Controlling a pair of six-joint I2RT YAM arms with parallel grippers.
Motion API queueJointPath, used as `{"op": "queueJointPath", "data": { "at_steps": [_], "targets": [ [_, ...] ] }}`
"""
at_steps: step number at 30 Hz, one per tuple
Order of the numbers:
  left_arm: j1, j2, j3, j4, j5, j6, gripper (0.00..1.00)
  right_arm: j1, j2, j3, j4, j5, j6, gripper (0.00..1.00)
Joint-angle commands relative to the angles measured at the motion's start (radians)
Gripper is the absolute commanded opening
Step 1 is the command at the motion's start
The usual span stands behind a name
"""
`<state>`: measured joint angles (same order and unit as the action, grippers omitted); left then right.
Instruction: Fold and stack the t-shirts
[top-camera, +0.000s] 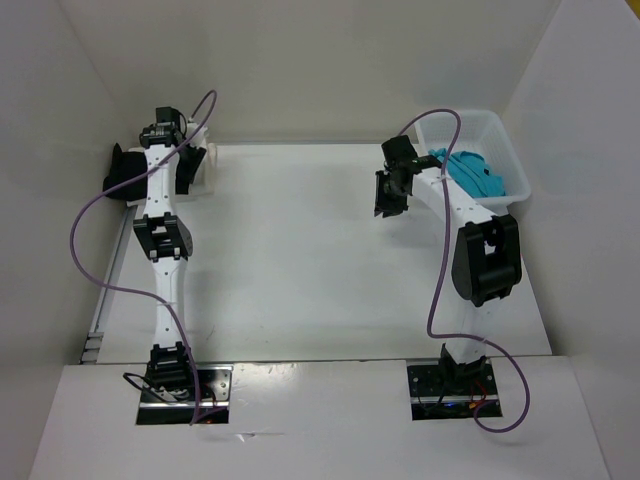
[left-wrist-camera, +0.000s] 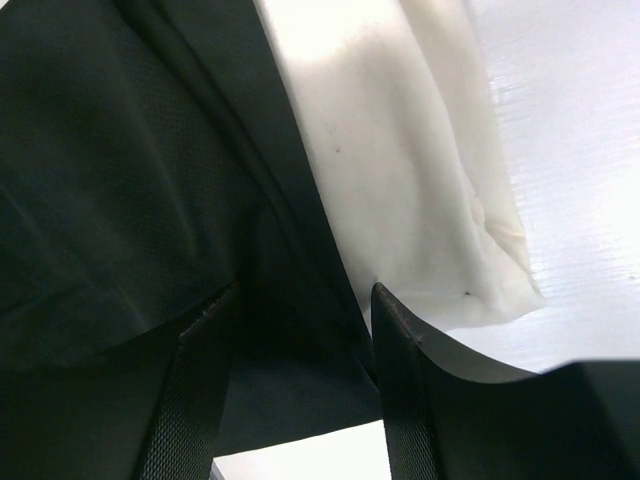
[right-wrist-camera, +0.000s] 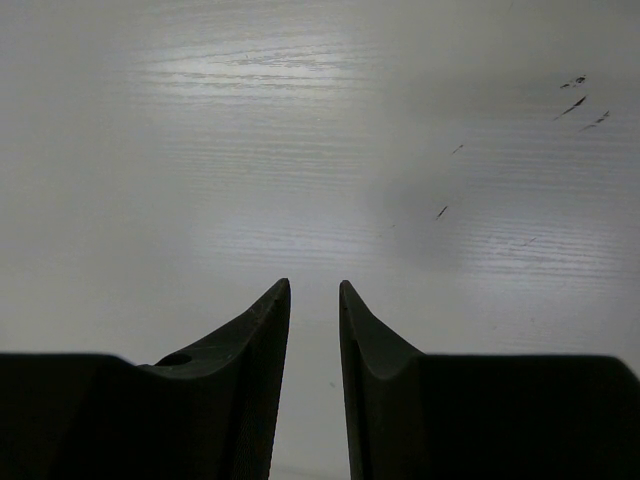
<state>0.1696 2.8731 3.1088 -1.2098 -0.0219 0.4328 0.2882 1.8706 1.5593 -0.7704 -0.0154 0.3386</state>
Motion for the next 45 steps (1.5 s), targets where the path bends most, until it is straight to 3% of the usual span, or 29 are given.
{"op": "queueJointPath", "data": {
  "at_steps": [1, 7, 12, 18, 28, 36, 40, 42, 45],
  "targets": [
    [0.010, -0.047, 0.020, 0.007, -0.013, -0.025, 0.61, 0.009, 0.004, 0.021, 0.019, 0.002, -0.015, 0.32],
    [0.010, -0.008, 0.020, 0.007, -0.052, -0.016, 0.50, 0.009, 0.004, 0.021, 0.019, 0.002, -0.024, 0.32],
    [0.010, -0.008, 0.020, 0.007, -0.064, -0.016, 0.20, 0.009, 0.004, 0.021, 0.019, -0.008, -0.024, 0.32],
    [0.010, -0.008, 0.020, 0.007, -0.032, -0.016, 0.00, 0.009, 0.013, 0.030, 0.010, -0.017, -0.024, 0.32],
    [-0.015, -0.152, 0.020, -0.002, 0.166, 0.003, 0.00, 0.009, 0.022, 0.039, 0.000, -0.017, -0.024, 0.32],
    [-0.061, -0.164, 0.020, -0.011, 0.209, 0.003, 0.00, 0.009, 0.022, 0.059, -0.018, -0.017, -0.033, 0.32],
    [-0.070, -0.129, 0.020, -0.020, 0.143, 0.015, 0.00, 0.009, 0.022, 0.068, -0.027, -0.017, -0.033, 0.32],
    [-0.070, -0.118, 0.020, -0.031, 0.134, 0.015, 0.17, 0.009, 0.022, 0.068, -0.027, -0.017, -0.033, 0.33],
    [-0.070, -0.098, 0.020, -0.042, 0.125, 0.026, 0.71, 0.009, 0.022, 0.068, -0.027, -0.008, -0.033, 0.36]
  ]
}}
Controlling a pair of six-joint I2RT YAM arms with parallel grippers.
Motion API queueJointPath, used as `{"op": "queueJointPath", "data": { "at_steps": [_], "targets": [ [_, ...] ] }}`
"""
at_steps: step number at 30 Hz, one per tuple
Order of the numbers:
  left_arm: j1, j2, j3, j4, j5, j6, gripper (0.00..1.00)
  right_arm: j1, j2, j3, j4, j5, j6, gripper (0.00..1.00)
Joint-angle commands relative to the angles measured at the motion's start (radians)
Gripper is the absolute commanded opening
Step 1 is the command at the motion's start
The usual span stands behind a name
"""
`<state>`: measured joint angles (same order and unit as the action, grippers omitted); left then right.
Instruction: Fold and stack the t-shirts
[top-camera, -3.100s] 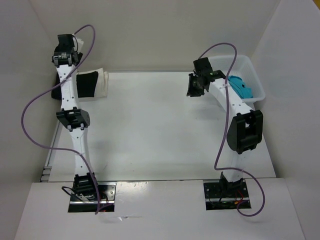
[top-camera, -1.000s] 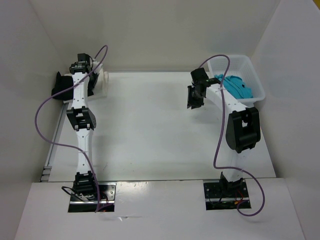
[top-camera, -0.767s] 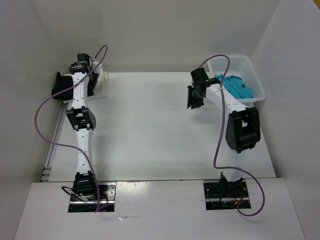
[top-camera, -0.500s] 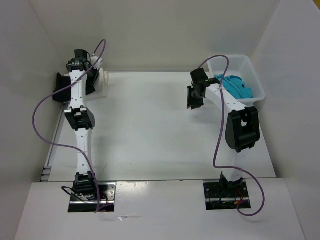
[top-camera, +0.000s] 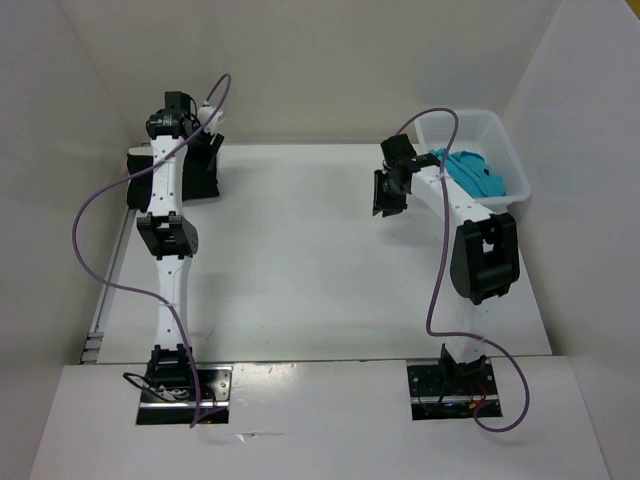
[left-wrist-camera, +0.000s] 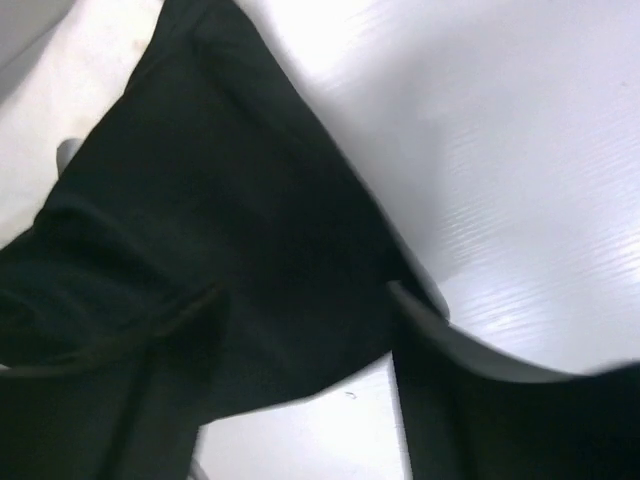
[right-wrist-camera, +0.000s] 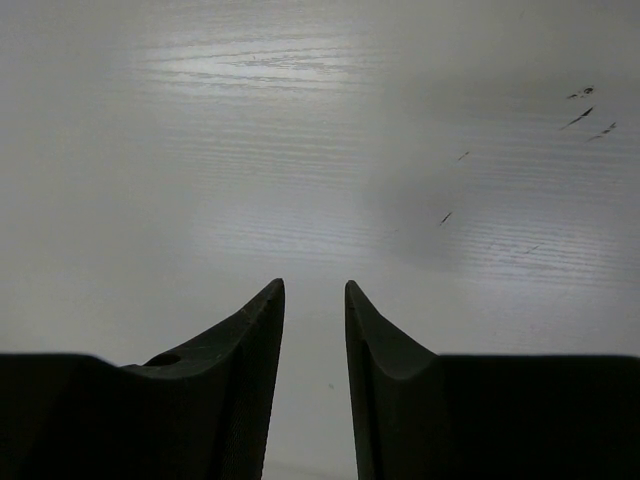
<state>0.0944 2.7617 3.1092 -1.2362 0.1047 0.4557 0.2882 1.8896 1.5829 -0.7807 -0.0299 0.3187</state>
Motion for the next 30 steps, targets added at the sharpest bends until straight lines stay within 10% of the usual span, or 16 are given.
{"op": "queueJointPath", "data": {
  "at_steps": [1, 6, 14, 19, 30],
  "targets": [
    [0.005, 0.013, 0.020, -0.016, -0.016, -0.008, 0.75, 0.009, 0.003, 0.045, -0.026, 0.007, -0.013, 0.36],
    [0.005, -0.020, 0.020, -0.016, 0.015, -0.008, 0.94, 0.009, -0.059, 0.086, -0.017, 0.007, -0.013, 0.41],
    [0.005, -0.163, 0.020, -0.037, 0.150, -0.017, 1.00, -0.124, -0.014, 0.519, -0.147, 0.295, 0.016, 1.00],
    [0.005, -0.260, -0.020, -0.065, 0.204, -0.015, 1.00, -0.253, 0.369, 1.013, -0.409, 0.448, 0.058, 1.00],
    [-0.044, -0.419, -0.314, -0.065, 0.489, 0.009, 1.00, -0.445, 0.637, 1.099, -0.358, 0.279, 0.048, 1.00]
  ]
}}
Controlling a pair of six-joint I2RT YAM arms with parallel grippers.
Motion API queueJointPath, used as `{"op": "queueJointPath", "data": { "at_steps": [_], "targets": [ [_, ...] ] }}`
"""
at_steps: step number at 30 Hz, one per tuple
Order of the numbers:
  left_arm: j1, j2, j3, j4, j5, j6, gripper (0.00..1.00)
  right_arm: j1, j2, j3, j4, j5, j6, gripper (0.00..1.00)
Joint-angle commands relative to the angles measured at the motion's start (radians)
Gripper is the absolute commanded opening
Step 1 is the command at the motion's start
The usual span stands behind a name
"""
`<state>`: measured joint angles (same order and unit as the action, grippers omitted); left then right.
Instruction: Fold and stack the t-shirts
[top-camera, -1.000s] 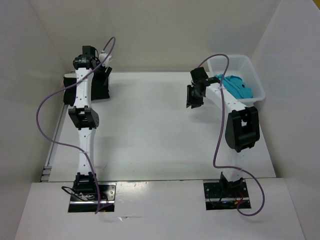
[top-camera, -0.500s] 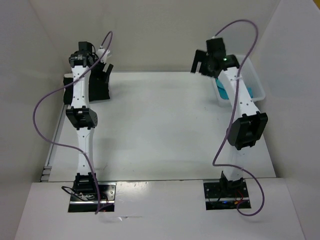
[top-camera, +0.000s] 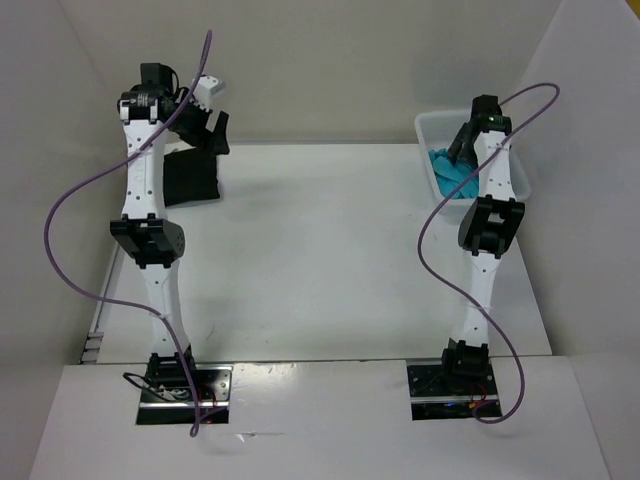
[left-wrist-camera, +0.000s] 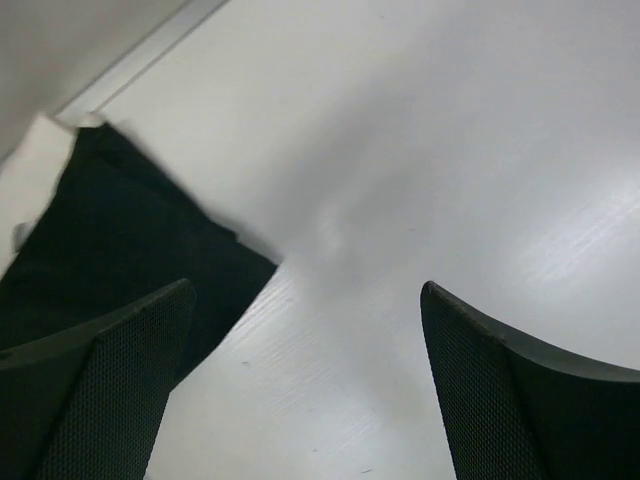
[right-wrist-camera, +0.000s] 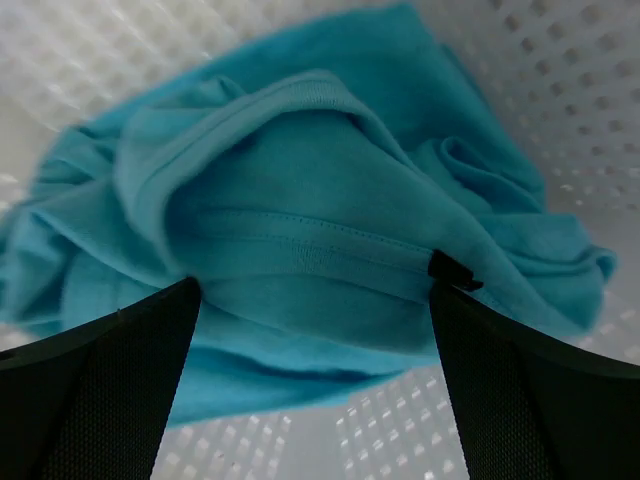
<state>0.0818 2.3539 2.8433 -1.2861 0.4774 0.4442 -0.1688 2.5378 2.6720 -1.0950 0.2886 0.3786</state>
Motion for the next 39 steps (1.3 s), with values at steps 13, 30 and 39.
{"op": "queueJointPath", "data": {
  "at_steps": [13, 30, 39],
  "targets": [
    [-0.086, -0.039, -0.140, -0.015, 0.087, 0.021, 1.00, 0.002, 0.039, 0.055, -0.043, -0.026, -0.010, 0.00],
    [-0.137, -0.401, -0.441, 0.036, -0.065, 0.019, 1.00, 0.369, -0.576, 0.201, 0.079, 0.066, -0.104, 0.00],
    [-0.028, -0.668, -0.723, 0.100, -0.209, 0.001, 1.00, 0.485, -0.628, 0.252, 0.228, -0.599, -0.142, 0.00]
  ]
}}
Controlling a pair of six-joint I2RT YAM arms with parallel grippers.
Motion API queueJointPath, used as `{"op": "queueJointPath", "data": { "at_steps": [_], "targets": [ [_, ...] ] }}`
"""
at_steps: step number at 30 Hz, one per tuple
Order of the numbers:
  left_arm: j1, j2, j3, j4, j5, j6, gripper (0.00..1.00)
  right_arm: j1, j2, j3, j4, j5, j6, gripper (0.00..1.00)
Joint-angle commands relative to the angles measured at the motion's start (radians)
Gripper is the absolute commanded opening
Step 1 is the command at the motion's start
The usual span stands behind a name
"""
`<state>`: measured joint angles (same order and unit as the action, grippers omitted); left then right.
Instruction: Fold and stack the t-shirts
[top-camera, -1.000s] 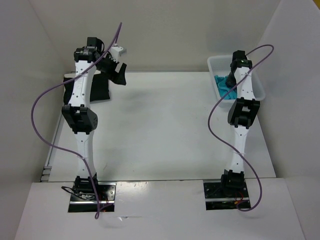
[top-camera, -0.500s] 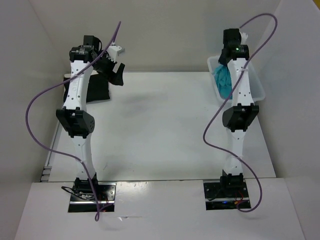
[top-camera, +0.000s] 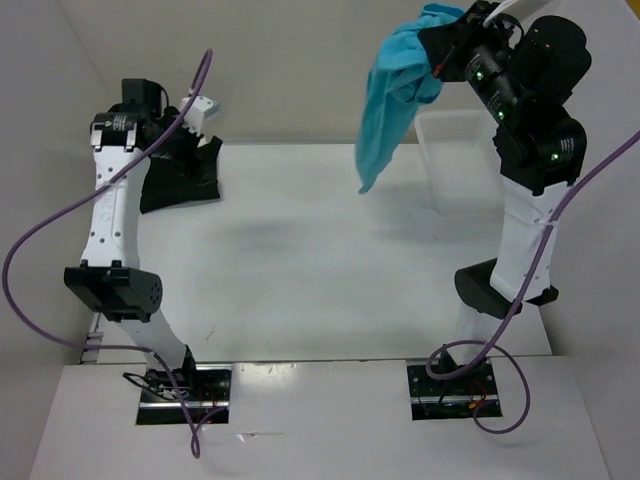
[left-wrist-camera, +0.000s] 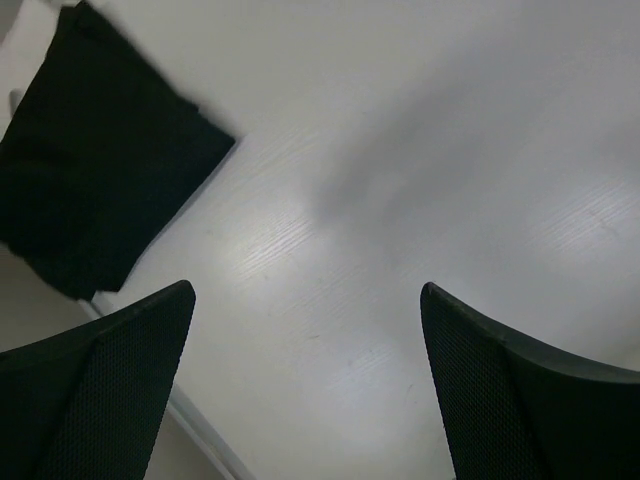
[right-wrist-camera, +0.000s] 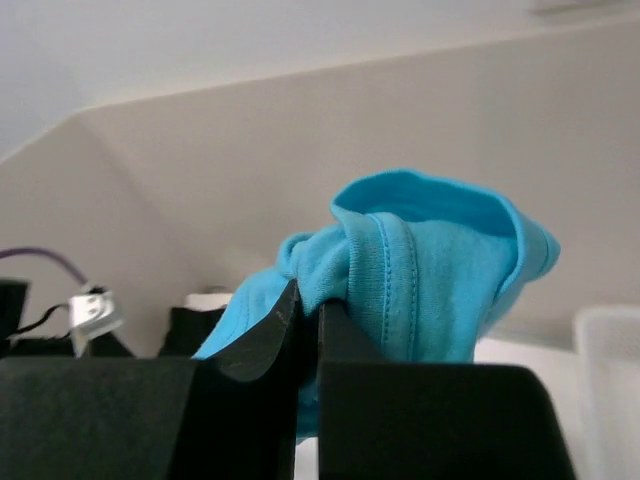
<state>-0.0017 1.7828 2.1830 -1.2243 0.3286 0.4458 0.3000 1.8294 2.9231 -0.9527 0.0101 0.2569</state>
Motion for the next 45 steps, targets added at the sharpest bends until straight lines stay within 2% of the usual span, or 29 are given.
{"op": "queueJointPath", "data": {
  "at_steps": [1, 2, 4, 6, 9, 13, 16, 17, 18, 20, 23, 24, 26, 27, 28, 29, 32, 33, 36, 39, 40, 42, 45],
  "targets": [
    [0.086, -0.135, -0.106, 0.048, -0.069, -0.001, 1.00, 0.033, 0.097, 0.028, 0.095, -0.344, -0.007, 0.00],
    [0.097, -0.214, -0.205, 0.069, -0.069, -0.010, 1.00, 0.051, 0.132, 0.040, 0.104, -0.355, -0.007, 0.00],
    [0.106, -0.296, -0.308, 0.078, -0.069, -0.010, 1.00, 0.088, 0.166, 0.050, 0.104, -0.390, 0.004, 0.00],
    [0.120, -0.408, -0.436, 0.100, -0.069, -0.019, 1.00, 0.102, 0.189, -0.004, 0.104, -0.413, 0.004, 0.00],
    [0.207, -0.554, -0.534, 0.123, -0.080, -0.019, 1.00, 0.102, 0.214, -0.098, 0.104, -0.404, 0.027, 0.00],
    [0.336, -0.783, -0.632, 0.199, -0.206, -0.041, 1.00, 0.102, 0.223, -0.191, 0.138, -0.430, 0.067, 0.00],
    [0.385, -0.918, -0.687, 0.311, -0.458, -0.079, 1.00, 0.093, 0.235, -0.200, 0.164, -0.478, 0.090, 0.00],
    [0.397, -0.960, -0.728, 0.400, -0.641, -0.088, 1.00, 0.093, 0.244, -0.200, 0.164, -0.492, 0.100, 0.00],
    [0.397, -1.020, -0.729, 0.475, -0.743, -0.073, 1.00, 0.093, 0.255, -0.211, 0.175, -0.507, 0.113, 0.00],
    [0.397, -1.054, -0.729, 0.526, -0.975, 0.003, 1.00, 0.084, 0.266, -0.226, 0.190, -0.555, 0.131, 0.00],
    [0.385, -1.160, -0.698, 0.672, -1.075, 0.150, 1.00, 0.083, 0.295, -0.237, 0.213, -0.601, 0.157, 0.00],
    [0.369, -1.239, -0.698, 0.801, -1.143, 0.280, 1.00, 0.083, 0.313, -0.246, 0.222, -0.610, 0.168, 0.00],
    [0.329, -1.316, -0.713, 0.946, -1.181, 0.442, 1.00, 0.083, 0.335, -0.246, 0.232, -0.645, 0.183, 0.00],
    [0.310, -1.377, -0.713, 1.015, -1.213, 0.581, 1.00, 0.083, 0.346, -0.246, 0.244, -0.654, 0.202, 0.00],
    [0.292, -1.398, -0.679, 1.089, -1.223, 0.621, 1.00, 0.083, 0.369, -0.246, 0.259, -0.665, 0.211, 0.00],
    [0.257, -1.407, -0.566, 1.101, -1.235, 0.642, 1.00, 0.083, 0.379, -0.234, 0.259, -0.674, 0.220, 0.00],
    [0.241, -1.396, -0.396, 1.160, -1.315, 0.749, 1.00, 0.083, 0.413, -0.194, 0.281, -0.684, 0.231, 0.00],
    [0.241, -1.407, -0.373, 1.216, -1.303, 0.842, 1.00, 0.083, 0.413, -0.183, 0.281, -0.684, 0.242, 0.00],
    [0.241, -1.430, -0.329, 1.330, -1.281, 0.957, 1.00, 0.083, 0.441, -0.159, 0.281, -0.684, 0.242, 0.00],
    [0.230, -1.395, -0.212, 1.429, -1.272, 1.014, 1.00, 0.083, 0.450, -0.148, 0.281, -0.684, 0.251, 0.00],
    [0.220, -1.378, -0.127, 1.453, -1.272, 1.034, 1.00, 0.083, 0.450, -0.148, 0.281, -0.684, 0.251, 0.00],
    [0.210, -1.329, -0.047, 1.433, -1.257, 1.062, 1.00, 0.083, 0.450, -0.148, 0.281, -0.674, 0.242, 0.00],
    [0.210, -1.320, -0.037, 1.496, -1.177, 1.139, 1.00, 0.083, 0.450, -0.127, 0.270, -0.674, 0.231, 0.00]
  ]
}}
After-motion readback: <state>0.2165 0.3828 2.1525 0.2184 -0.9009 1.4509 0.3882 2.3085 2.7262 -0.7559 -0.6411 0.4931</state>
